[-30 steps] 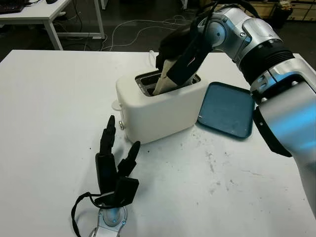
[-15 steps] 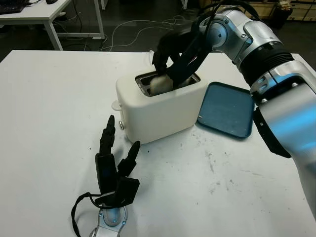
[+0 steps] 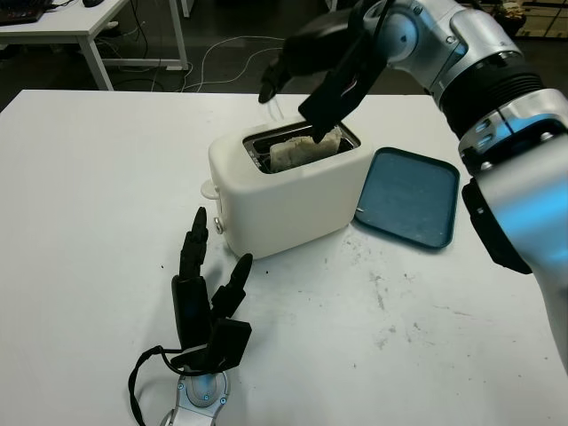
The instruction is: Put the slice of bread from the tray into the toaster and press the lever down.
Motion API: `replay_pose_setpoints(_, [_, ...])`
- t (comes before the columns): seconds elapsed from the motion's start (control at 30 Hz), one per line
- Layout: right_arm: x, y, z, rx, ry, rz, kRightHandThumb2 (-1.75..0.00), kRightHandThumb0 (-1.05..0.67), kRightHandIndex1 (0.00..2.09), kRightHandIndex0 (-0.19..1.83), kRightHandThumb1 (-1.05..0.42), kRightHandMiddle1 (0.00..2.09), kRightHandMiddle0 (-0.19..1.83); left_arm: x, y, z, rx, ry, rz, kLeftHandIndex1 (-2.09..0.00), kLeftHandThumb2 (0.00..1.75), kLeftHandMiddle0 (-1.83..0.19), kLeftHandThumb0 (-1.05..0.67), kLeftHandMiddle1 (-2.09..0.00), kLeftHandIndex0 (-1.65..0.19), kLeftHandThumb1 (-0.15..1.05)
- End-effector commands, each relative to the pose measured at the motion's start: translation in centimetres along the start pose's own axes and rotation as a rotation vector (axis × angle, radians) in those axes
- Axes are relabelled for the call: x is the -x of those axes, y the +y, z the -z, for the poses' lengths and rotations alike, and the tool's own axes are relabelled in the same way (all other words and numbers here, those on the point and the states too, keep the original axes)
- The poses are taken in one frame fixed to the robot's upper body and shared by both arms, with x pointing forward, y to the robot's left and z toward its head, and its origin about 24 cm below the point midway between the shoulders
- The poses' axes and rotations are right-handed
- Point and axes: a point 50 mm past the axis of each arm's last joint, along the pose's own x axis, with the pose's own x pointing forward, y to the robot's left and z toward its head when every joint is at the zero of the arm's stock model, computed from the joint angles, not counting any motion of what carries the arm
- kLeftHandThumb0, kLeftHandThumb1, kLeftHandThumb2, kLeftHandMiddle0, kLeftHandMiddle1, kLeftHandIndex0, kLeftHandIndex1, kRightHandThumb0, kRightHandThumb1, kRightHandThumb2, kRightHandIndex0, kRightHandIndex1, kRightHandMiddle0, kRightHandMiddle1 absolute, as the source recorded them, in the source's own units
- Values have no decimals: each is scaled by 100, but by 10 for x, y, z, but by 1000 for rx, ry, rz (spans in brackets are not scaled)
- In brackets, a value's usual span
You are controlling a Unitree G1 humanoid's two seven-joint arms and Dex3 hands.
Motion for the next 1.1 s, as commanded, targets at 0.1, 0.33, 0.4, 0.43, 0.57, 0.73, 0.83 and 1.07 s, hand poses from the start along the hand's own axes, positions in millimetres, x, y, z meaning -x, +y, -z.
replay_pose_setpoints(0.1, [34, -6, 33, -255, -65, 336, -2, -90, 62, 25, -80, 7, 56, 3, -4, -4, 39, 9, -15, 0, 33, -8, -61, -51, -25, 92])
replay_pose_setpoints(0.33, [86, 75, 96, -752, -79, 773, -1, -59, 47, 52, -90, 5, 65, -3, 10, -9, -40, -34, -19, -1, 34, -9, -62, -52, -25, 92])
replay_pose_setpoints(0.4, [95, 123, 104, -889, -35, 832, -1, -54, 25, 66, -91, 2, 66, -7, 17, -11, -66, -61, -24, -1, 35, -9, -63, -53, -26, 92])
replay_pose_setpoints(0.43, [98, 147, 103, -940, -17, 841, -2, -50, 18, 69, -92, 1, 66, -9, 21, -12, -77, -76, -28, -1, 33, -9, -61, -52, -26, 92])
replay_pose_setpoints(0.57, [105, 227, 78, -1193, 6, 862, -4, -39, 5, 64, -92, 0, 56, -22, 38, -22, -143, -149, -36, -2, 28, -10, -57, -53, -28, 92])
replay_pose_setpoints(0.73, [117, 280, 31, -1398, 71, 938, -6, -42, 3, 65, -92, 1, 56, -38, 61, -39, -208, -240, -40, -3, 24, -13, -56, -54, -30, 92])
replay_pose_setpoints(0.83, [120, 294, 12, -1461, 108, 951, -6, -40, 2, 66, -92, 1, 57, -51, 75, -51, -264, -309, -31, -4, 19, -16, -54, -54, -34, 92])
replay_pose_setpoints(1.07, [118, 303, -3, -1536, 140, 956, -3, -47, 2, 70, -92, 2, 61, -78, 103, -82, -475, -438, -13, -9, 5, -35, -56, -54, -49, 92])
